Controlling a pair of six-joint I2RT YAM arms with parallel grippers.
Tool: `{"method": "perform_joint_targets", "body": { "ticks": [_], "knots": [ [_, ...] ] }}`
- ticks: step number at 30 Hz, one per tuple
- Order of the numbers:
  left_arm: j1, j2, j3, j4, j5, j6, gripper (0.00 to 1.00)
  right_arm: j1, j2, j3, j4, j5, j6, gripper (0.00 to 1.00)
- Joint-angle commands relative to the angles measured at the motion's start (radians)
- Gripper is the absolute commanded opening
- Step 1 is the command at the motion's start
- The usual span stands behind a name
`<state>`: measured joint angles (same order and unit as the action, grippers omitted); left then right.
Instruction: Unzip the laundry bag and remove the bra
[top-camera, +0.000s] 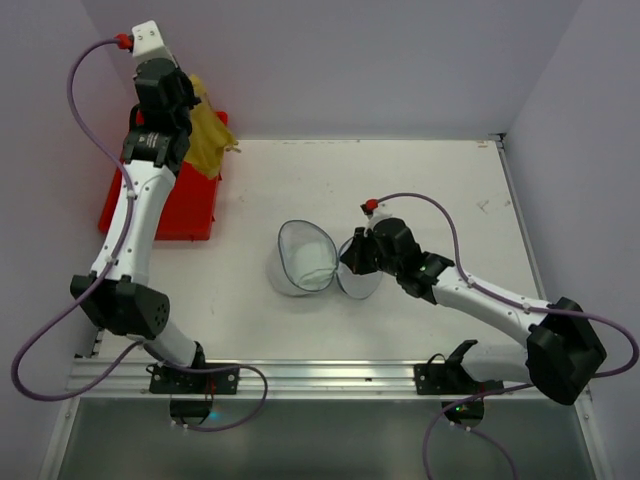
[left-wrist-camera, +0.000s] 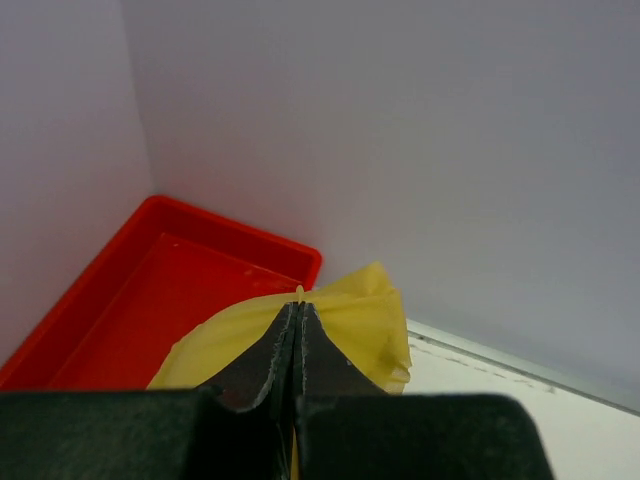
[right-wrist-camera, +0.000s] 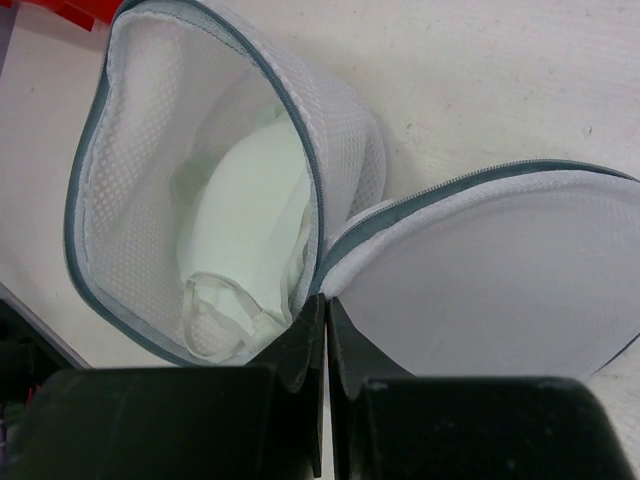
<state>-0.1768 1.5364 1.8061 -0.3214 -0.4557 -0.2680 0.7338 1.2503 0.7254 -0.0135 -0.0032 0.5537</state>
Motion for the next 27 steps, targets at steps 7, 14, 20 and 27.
{"method": "perform_joint_targets", "body": {
  "ticks": [7,14,20,27],
  "knots": [
    [0.282,0.281,0.101,0.043,0.066,0.006,0.0,-0.002,-0.043,0.002,-0.032,-0.031,-0.06,0.0],
    [0.346,0.529,0.249,0.064,0.163,-0.011,0.0,-0.002,-0.02,-0.043,-0.003,-0.043,-0.037,0.0],
    [0.347,0.657,0.358,0.085,0.207,-0.057,0.0,-0.002,0.046,-0.026,0.007,-0.061,-0.026,0.0],
    [0.361,0.697,0.285,0.189,0.164,-0.094,0.0,-0.004,0.083,-0.015,0.007,-0.083,-0.051,0.0]
  ]
}}
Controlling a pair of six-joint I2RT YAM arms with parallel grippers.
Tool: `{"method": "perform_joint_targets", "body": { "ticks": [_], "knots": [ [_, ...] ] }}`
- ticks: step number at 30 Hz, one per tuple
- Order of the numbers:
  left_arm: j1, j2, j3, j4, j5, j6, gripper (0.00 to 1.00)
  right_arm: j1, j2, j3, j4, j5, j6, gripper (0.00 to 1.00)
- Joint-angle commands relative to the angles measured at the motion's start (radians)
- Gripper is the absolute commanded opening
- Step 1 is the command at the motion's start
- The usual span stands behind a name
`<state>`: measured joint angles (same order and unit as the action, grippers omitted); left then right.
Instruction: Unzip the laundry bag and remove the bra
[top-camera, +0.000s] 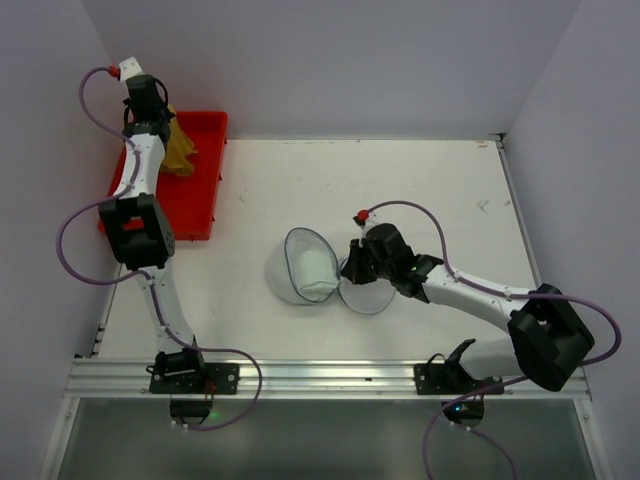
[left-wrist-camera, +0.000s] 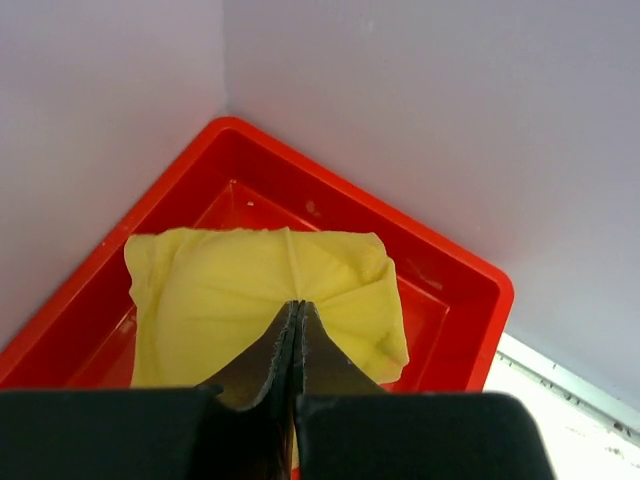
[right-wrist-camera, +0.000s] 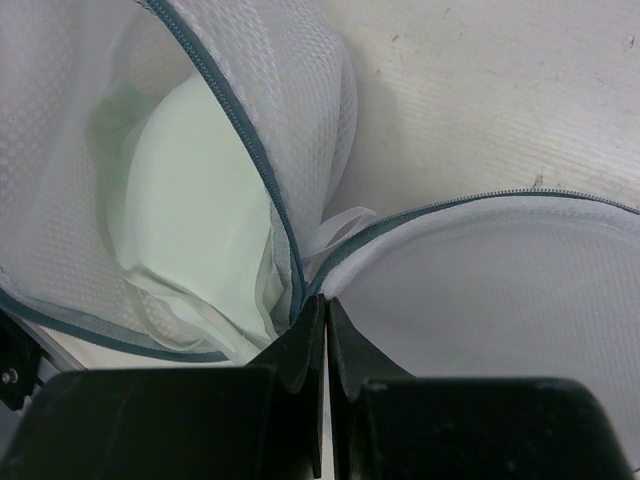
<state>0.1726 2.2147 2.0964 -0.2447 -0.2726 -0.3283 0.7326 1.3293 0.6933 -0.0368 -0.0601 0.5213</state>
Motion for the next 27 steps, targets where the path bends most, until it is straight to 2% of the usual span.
{"method": "perform_joint_targets", "body": {
  "ticks": [1,4,5,7,8,10,14,17,22,25,26,27],
  "knots": [
    [0.019,0.029,-0.019,0.123,-0.017,-0.044,0.0,-0.001,0.004,0.018,0.031,-0.024,-0.021,0.0],
    [0.044,0.065,0.023,0.032,0.052,-0.116,0.32,-0.001,0.002,0.05,0.015,-0.027,-0.043,0.0],
    [0.048,0.051,0.025,0.003,0.088,-0.142,0.5,-0.001,-0.004,0.055,0.0,-0.027,-0.053,0.0],
    [0.048,0.016,0.002,-0.007,0.117,-0.152,0.69,-0.001,-0.021,0.051,0.002,-0.027,-0.056,0.0],
    [0.047,-0.036,-0.01,-0.01,0.131,-0.158,0.84,-0.001,-0.03,0.04,0.006,-0.026,-0.058,0.0],
    [0.047,-0.091,-0.035,-0.043,0.168,-0.182,0.92,-0.001,-0.048,0.037,0.009,-0.015,-0.063,0.0],
    [0.019,-0.302,-0.111,-0.151,0.226,-0.207,0.96,-0.002,-0.064,0.069,-0.018,-0.001,-0.072,0.0],
    [-0.076,-0.483,-0.283,-0.198,0.248,-0.192,0.96,-0.002,-0.059,0.109,-0.044,0.008,-0.07,0.0],
    [-0.39,-0.746,-0.675,-0.243,0.268,-0.21,0.91,-0.006,-0.051,0.155,-0.074,0.014,-0.075,0.0],
    [-0.608,-0.865,-0.804,-0.264,0.325,-0.247,0.9,-0.007,-0.05,0.179,-0.084,0.006,-0.073,0.0],
    [-0.664,-0.894,-0.812,-0.284,0.317,-0.253,0.91,-0.006,-0.047,0.186,-0.084,-0.007,-0.072,0.0],
    [-0.767,-0.906,-0.825,-0.324,0.281,-0.262,0.91,-0.006,-0.047,0.192,-0.083,-0.013,-0.07,0.0]
  ]
}}
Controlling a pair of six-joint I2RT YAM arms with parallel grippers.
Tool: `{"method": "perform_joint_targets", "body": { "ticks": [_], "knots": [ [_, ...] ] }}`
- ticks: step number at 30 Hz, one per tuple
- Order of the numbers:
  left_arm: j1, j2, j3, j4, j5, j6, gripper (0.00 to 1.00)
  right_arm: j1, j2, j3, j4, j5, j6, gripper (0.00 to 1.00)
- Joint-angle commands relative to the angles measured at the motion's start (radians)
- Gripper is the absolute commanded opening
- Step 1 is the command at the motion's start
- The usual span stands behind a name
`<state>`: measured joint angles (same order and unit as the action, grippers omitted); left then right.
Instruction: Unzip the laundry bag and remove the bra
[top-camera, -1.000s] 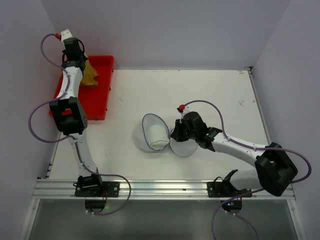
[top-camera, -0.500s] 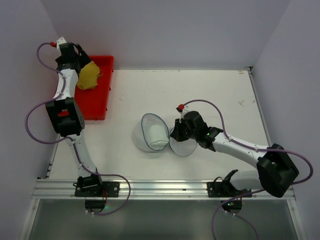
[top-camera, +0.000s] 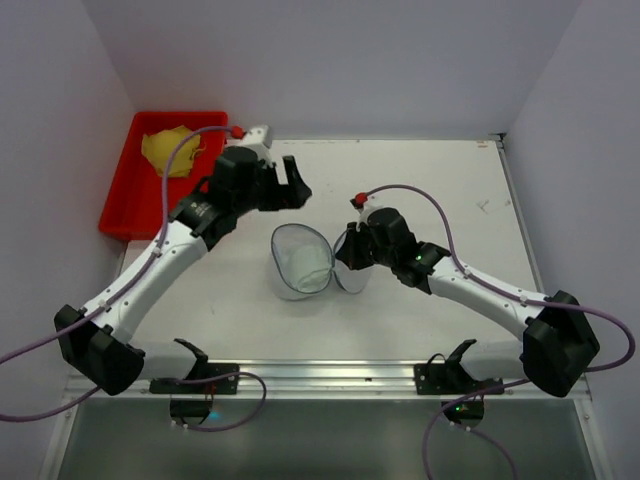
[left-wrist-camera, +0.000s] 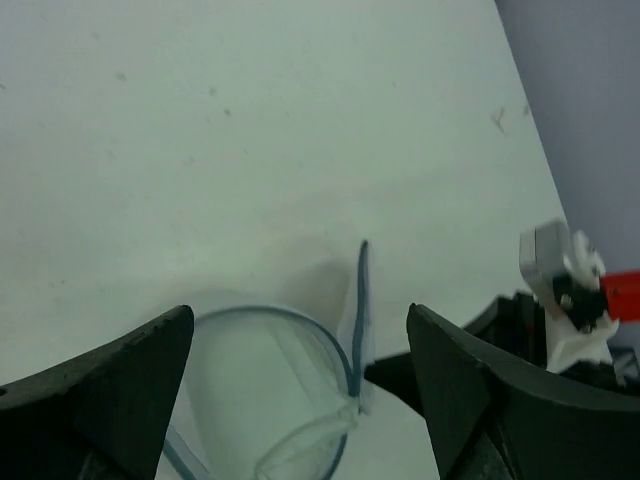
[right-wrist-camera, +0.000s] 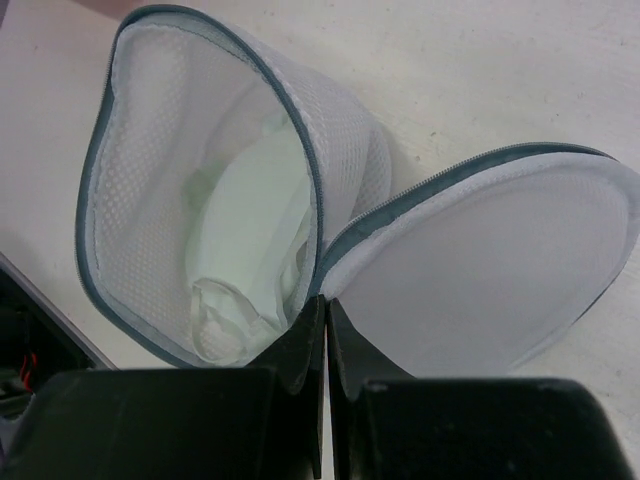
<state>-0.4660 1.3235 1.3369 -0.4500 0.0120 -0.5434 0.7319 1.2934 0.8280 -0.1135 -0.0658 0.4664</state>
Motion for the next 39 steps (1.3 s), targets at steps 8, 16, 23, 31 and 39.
{"method": "perform_joint_targets", "body": {
  "ticks": [8,16,23,31,39],
  "knots": [
    [-0.339,0.005,-0.163,-0.153,-0.127,-0.092,0.93,-0.005,0.009,0.1,-0.006,-0.02,0.011,0.0],
    [-0.362,0.091,-0.217,-0.153,-0.169,-0.102,0.92,-0.005,0.0,0.091,-0.015,-0.025,0.029,0.0],
    [-0.362,0.129,-0.234,-0.122,-0.17,-0.108,0.89,-0.005,-0.013,0.085,-0.014,-0.028,0.032,0.0],
    [-0.362,0.193,-0.234,-0.076,-0.168,-0.128,0.82,-0.006,-0.019,0.079,-0.002,-0.043,0.041,0.0],
    [-0.361,0.181,-0.237,-0.081,-0.237,-0.119,0.39,-0.005,-0.036,0.053,0.009,-0.035,0.048,0.0]
  ]
}}
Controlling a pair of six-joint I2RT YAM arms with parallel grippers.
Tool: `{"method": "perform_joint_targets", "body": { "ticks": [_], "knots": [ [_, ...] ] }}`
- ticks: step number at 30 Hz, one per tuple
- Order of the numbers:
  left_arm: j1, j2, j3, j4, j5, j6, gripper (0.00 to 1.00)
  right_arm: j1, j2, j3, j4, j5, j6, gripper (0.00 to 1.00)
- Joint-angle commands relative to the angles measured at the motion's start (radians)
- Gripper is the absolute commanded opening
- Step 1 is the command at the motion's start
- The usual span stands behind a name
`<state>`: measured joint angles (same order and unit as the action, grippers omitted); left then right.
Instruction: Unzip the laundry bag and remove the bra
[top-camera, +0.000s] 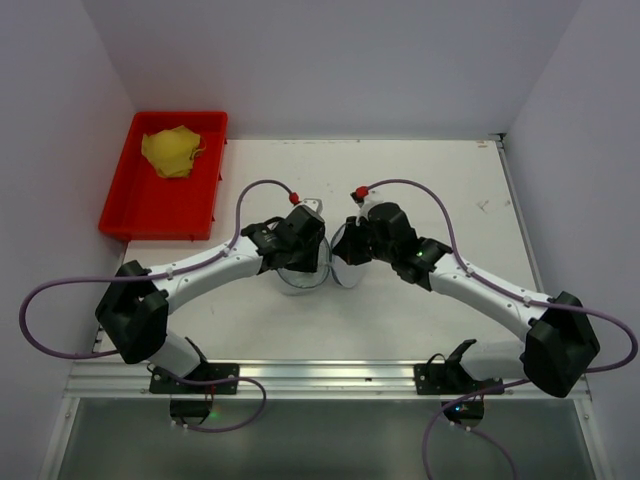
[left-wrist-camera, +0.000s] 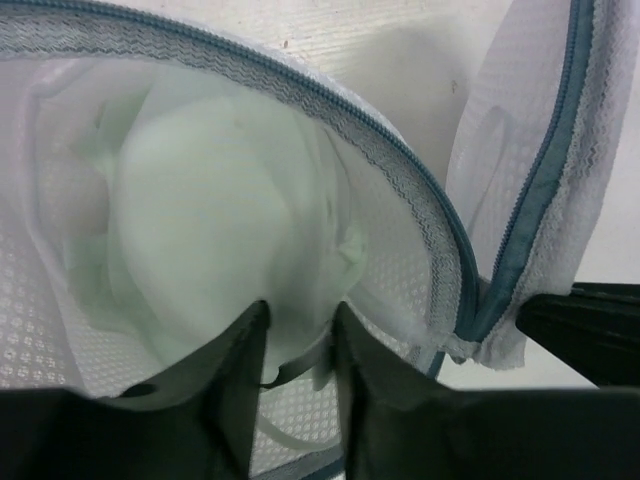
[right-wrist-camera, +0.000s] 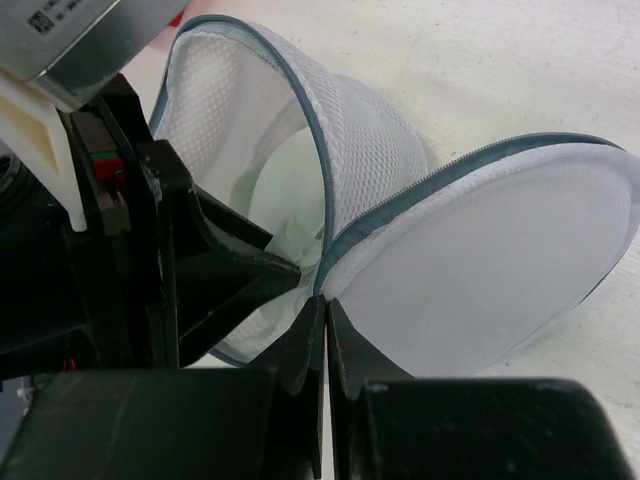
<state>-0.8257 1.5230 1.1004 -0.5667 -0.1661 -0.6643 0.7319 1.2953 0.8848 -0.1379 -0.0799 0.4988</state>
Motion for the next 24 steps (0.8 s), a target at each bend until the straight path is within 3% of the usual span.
{"method": "perform_joint_targets", "body": {
  "ticks": [1,6,18,24],
  "knots": [
    [-0.001,-0.023,0.001,0.036,-0.068,0.003,0.32,-0.005,-0.044,-0.006,0.035,-0.026,0.017,0.0],
    [0.0,-0.034,0.01,0.04,-0.09,0.014,0.0,-0.005,-0.048,-0.018,0.037,-0.011,0.017,0.0],
    [0.008,-0.216,0.216,-0.01,0.028,0.068,0.0,-0.029,0.036,-0.037,0.038,0.068,0.037,0.0],
    [0.083,-0.352,0.19,0.109,0.169,-0.011,0.0,-0.034,0.065,-0.033,0.047,0.057,0.05,0.0]
  ]
}}
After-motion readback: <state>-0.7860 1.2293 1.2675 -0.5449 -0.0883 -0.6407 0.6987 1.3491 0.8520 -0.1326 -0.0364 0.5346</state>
